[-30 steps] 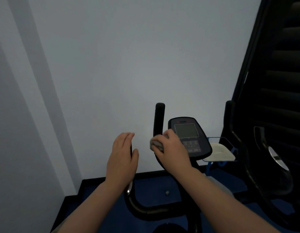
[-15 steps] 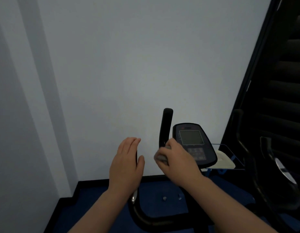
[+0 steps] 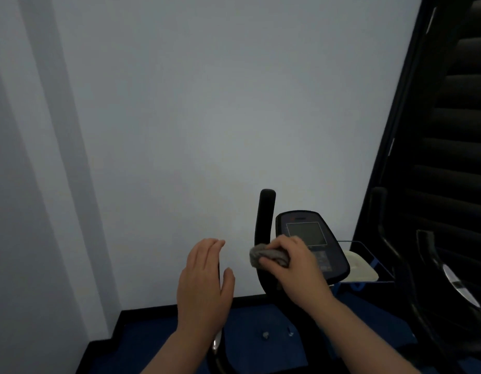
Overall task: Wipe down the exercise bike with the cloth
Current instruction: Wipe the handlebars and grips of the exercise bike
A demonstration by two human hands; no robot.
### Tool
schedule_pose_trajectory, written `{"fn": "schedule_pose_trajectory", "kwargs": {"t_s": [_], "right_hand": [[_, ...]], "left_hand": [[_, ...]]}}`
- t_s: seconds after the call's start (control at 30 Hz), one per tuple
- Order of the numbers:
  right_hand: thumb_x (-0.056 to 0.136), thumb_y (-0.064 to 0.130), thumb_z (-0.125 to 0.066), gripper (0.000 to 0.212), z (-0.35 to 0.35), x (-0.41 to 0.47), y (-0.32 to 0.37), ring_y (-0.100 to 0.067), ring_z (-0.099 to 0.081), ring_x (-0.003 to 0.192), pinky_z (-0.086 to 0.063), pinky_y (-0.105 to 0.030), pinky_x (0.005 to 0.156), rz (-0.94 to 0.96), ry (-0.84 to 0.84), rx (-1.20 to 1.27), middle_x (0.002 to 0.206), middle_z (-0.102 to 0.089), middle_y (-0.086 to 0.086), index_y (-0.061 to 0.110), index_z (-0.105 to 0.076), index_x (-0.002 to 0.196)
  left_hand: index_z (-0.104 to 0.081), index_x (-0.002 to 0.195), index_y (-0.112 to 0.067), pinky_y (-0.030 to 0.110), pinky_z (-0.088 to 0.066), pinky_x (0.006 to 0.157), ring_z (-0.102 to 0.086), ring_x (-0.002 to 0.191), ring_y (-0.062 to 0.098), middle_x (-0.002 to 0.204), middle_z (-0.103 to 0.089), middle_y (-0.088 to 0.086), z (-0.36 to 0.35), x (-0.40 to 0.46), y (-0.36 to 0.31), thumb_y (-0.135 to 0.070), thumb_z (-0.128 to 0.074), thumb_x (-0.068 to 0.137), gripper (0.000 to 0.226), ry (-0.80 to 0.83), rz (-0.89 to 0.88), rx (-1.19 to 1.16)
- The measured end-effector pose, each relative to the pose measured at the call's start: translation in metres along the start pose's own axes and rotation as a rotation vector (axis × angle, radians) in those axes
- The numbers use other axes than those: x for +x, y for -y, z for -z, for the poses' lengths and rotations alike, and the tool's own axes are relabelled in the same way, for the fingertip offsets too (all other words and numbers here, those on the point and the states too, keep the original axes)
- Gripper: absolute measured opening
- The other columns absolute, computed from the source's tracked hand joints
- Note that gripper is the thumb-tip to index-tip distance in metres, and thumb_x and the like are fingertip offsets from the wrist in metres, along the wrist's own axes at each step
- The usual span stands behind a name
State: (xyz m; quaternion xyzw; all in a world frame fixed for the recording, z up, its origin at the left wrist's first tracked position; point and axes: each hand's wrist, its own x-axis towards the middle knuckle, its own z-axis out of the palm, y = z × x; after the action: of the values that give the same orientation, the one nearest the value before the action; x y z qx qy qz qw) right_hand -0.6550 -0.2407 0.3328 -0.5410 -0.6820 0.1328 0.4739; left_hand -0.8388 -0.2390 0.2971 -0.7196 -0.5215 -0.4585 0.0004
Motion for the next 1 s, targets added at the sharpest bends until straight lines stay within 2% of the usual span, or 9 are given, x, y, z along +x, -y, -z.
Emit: {"fn": "schedule_pose_trajectory", "kwargs": {"t_s": [0.1, 0.17, 0.27, 0.43, 0.6, 0.73, 0.87, 0.93, 1.0], "right_hand": [[0.085, 0.02, -0.072, 0.019, 0.009, 0.022, 0.011, 0.007, -0.052, 0.09, -0.041, -0.005, 0.072, 0.059, -0.185, 0.059, 0.102, -0.049, 0.009, 0.032, -0.058, 0.09], [0.086, 0.016, -0.071, 0.021, 0.003, 0.035, 0.022, 0.004, -0.053, 0.093, -0.049, -0.013, 0.075, 0.087, -0.296, 0.148, 0.108, -0.045, 0.012, 0.031, -0.058, 0.095], [0.086, 0.01, -0.071, 0.017, -0.015, 0.037, 0.019, 0.0, -0.055, 0.092, -0.052, -0.024, 0.081, 0.054, -0.241, 0.109, 0.107, -0.044, 0.009, 0.02, -0.059, 0.092], [0.083, 0.015, -0.074, 0.023, -0.006, 0.021, -0.004, 0.004, -0.054, 0.079, -0.04, -0.009, 0.063, -0.005, -0.062, 0.07, 0.093, -0.049, 0.005, 0.026, -0.054, 0.079], [0.082, 0.009, -0.074, 0.025, 0.005, 0.056, 0.022, 0.007, -0.052, 0.094, -0.041, -0.004, 0.079, 0.23, -0.391, 0.137, 0.103, -0.047, 0.005, 0.026, -0.06, 0.093], [0.083, 0.007, -0.074, 0.02, -0.011, 0.049, 0.009, 0.0, -0.054, 0.095, -0.051, -0.019, 0.082, 0.155, -0.264, 0.119, 0.107, -0.045, 0.006, 0.016, -0.062, 0.095], [0.079, 0.008, -0.077, 0.022, -0.002, 0.02, -0.008, 0.006, -0.055, 0.086, -0.045, -0.006, 0.066, 0.036, -0.095, 0.138, 0.102, -0.054, -0.002, 0.023, -0.061, 0.085], [0.082, 0.009, -0.074, 0.02, 0.009, 0.022, -0.003, 0.005, -0.058, 0.08, -0.046, -0.006, 0.057, 0.002, -0.169, 0.273, 0.104, -0.057, -0.007, 0.024, -0.062, 0.088], [0.088, 0.008, -0.067, 0.019, 0.016, 0.038, 0.01, 0.007, -0.061, 0.079, -0.047, -0.006, 0.06, 0.023, -0.367, 0.392, 0.11, -0.056, -0.007, 0.023, -0.063, 0.099]], "left_hand": [[-0.053, 0.133, -0.016, 0.025, -0.038, 0.093, -0.041, 0.129, 0.016, 0.134, -0.051, -0.003, 0.0, 0.0, 0.0, -0.01, -0.066, 0.085, 0.05, -0.01, 0.004, -0.021], [-0.052, 0.134, -0.016, 0.025, -0.037, 0.093, -0.04, 0.129, 0.014, 0.134, -0.051, -0.004, 0.0, 0.0, -0.001, -0.01, -0.066, 0.085, 0.051, -0.011, 0.013, -0.021], [-0.053, 0.133, -0.016, 0.025, -0.037, 0.093, -0.042, 0.129, 0.014, 0.133, -0.051, -0.003, 0.001, 0.0, -0.002, -0.008, -0.066, 0.085, 0.051, -0.006, 0.016, -0.027], [-0.056, 0.13, -0.02, 0.022, -0.034, 0.094, -0.034, 0.122, -0.005, 0.13, -0.053, -0.011, 0.006, 0.004, -0.001, -0.008, -0.065, 0.084, 0.048, -0.031, 0.035, -0.075], [-0.056, 0.131, -0.02, 0.024, -0.038, 0.09, -0.028, 0.121, -0.009, 0.13, -0.053, -0.01, 0.006, 0.005, -0.002, -0.01, -0.066, 0.084, 0.049, -0.031, 0.031, -0.063], [-0.053, 0.134, -0.021, 0.023, -0.04, 0.089, -0.027, 0.123, -0.007, 0.133, -0.05, -0.01, 0.006, 0.003, -0.001, -0.012, -0.065, 0.085, 0.051, -0.017, 0.036, -0.051], [-0.052, 0.135, -0.024, 0.022, -0.039, 0.089, -0.024, 0.124, -0.009, 0.135, -0.049, -0.012, 0.005, 0.004, 0.001, -0.015, -0.063, 0.086, 0.051, -0.004, 0.038, -0.053], [-0.051, 0.135, -0.025, 0.021, -0.039, 0.087, -0.026, 0.127, -0.006, 0.135, -0.049, -0.012, 0.004, 0.004, 0.002, -0.014, -0.064, 0.086, 0.052, -0.002, 0.035, -0.049], [-0.053, 0.134, -0.025, 0.022, -0.04, 0.084, -0.031, 0.128, 0.0, 0.134, -0.05, -0.011, 0.004, 0.004, 0.001, -0.012, -0.066, 0.084, 0.054, -0.002, 0.035, -0.047]]}}
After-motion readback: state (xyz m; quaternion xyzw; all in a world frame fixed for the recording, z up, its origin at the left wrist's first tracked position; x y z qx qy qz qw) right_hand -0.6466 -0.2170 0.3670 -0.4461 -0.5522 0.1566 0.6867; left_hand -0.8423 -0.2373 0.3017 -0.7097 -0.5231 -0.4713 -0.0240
